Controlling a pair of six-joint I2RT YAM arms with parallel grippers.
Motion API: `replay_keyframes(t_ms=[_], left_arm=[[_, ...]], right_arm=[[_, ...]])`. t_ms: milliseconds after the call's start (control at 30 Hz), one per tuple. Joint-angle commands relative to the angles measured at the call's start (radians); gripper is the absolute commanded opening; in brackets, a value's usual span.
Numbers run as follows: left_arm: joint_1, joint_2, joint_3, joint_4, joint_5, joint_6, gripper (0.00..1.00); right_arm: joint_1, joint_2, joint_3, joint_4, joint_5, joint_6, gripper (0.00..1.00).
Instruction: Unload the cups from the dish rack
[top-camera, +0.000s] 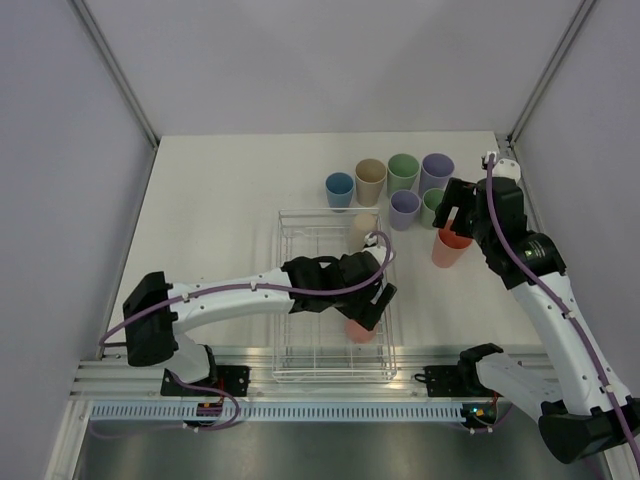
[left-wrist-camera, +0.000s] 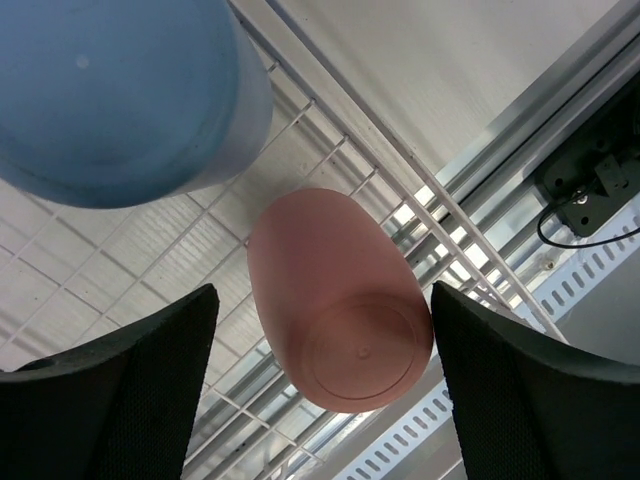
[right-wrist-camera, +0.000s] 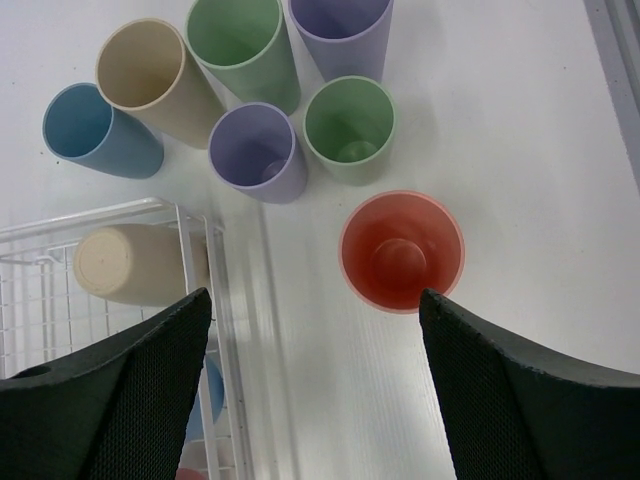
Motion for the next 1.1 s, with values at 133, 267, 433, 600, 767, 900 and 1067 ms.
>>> replay_keyframes(t_ms=[133, 267, 433, 600, 767, 900, 1067], left_arm=[[-0.017, 0.046, 0.04, 0.006, 0.006, 0.029, 0.75], [-0.02, 0.04, 0.028, 0.011, 0.023, 0.022, 0.51], [-0.02, -0.007, 0.005, 0.005, -0.034, 0.006, 0.09], [-0.016, -0.18, -0.022, -0.006, -0.264, -0.043, 0.02], [0.084, -0.43, -0.164, 0.132, -0.312, -0.119, 0.02], [0.365, -0.738, -0.438, 0.38, -0.056, -0.217, 0.02], [0.513, -0.845, -0.554, 0.549, 0.186, -0.307, 0.02]], right_arm=[[-0.003, -0.019, -0.026, 0.015, -0.007, -0.004, 0.88], [-0.003, -0.019, -0.029, 0.015, -0.01, 0.003, 0.88], [-0.003, -0.022, -0.031, 0.017, -0.021, 0.004, 0.88], [-0.003, -0.046, -0.048, 0.052, -0.093, 0.01, 0.88], [-0.003, -0.094, -0.101, 0.145, -0.343, 0.039, 0.88], [-0.003, -0.138, -0.184, 0.282, -0.566, 0.096, 0.88], [-0.003, -0.177, -0.337, 0.565, -0.845, 0.265, 0.88]])
